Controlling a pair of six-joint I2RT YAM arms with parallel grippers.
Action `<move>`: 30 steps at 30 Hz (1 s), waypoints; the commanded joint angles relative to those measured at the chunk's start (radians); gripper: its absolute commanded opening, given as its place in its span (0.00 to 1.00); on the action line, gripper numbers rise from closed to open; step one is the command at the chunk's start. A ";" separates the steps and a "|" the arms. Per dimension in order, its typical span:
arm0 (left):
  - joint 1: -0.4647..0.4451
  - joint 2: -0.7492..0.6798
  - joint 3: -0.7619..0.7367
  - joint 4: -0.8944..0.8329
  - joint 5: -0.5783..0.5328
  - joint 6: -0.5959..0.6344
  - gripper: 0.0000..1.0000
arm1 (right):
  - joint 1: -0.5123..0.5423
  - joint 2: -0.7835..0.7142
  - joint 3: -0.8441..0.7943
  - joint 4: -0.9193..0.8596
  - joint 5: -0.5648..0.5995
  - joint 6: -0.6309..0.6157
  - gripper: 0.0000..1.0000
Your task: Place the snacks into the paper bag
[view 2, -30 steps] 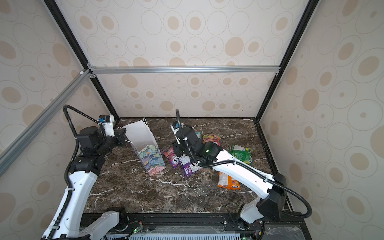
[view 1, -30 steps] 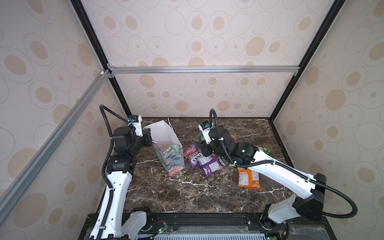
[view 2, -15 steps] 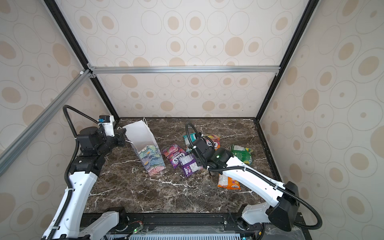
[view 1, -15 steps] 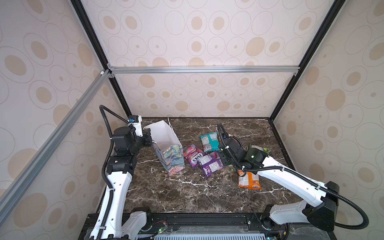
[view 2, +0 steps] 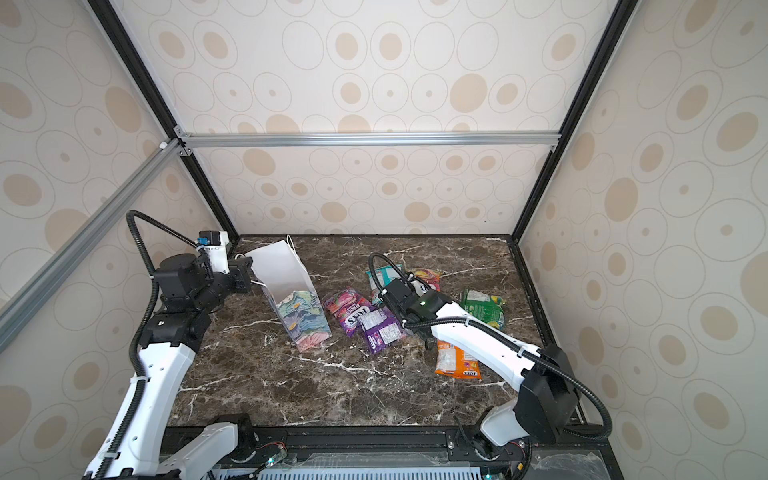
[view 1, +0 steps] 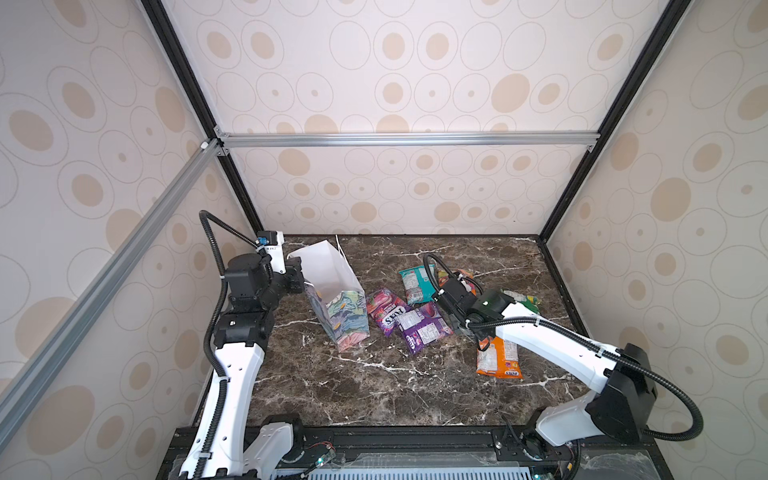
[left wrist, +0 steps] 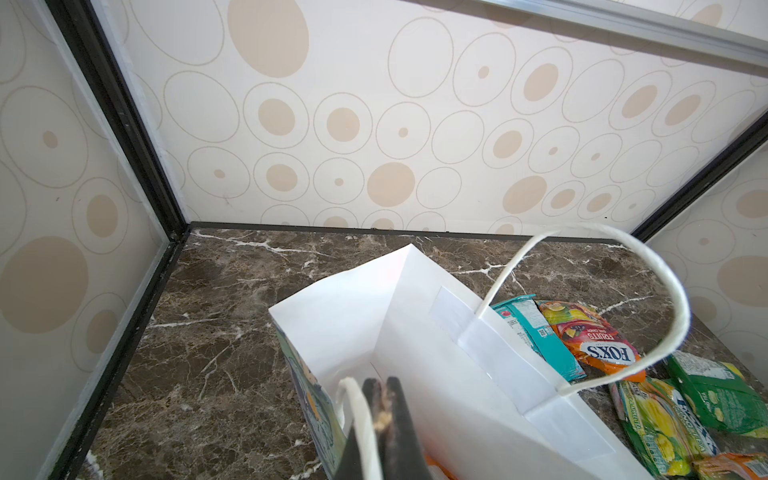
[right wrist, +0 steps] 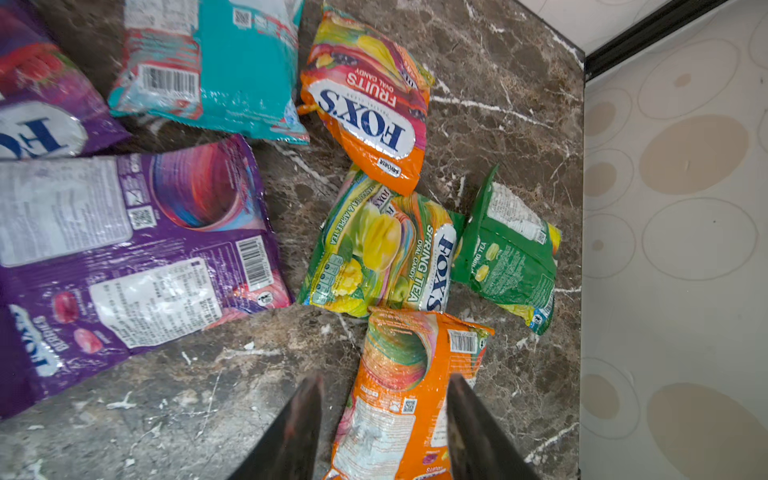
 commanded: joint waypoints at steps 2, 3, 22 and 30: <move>0.008 -0.012 0.005 0.026 0.002 -0.008 0.00 | -0.024 0.057 -0.029 -0.029 0.020 0.026 0.50; 0.008 -0.012 0.003 0.026 -0.001 -0.007 0.00 | -0.028 0.069 -0.030 -0.028 0.020 0.026 0.50; 0.008 -0.001 0.010 0.020 0.010 -0.006 0.00 | -0.126 0.278 -0.047 0.041 -0.057 0.032 0.46; 0.008 0.005 0.011 0.018 0.019 -0.006 0.00 | -0.142 0.287 -0.060 0.065 -0.046 0.030 0.44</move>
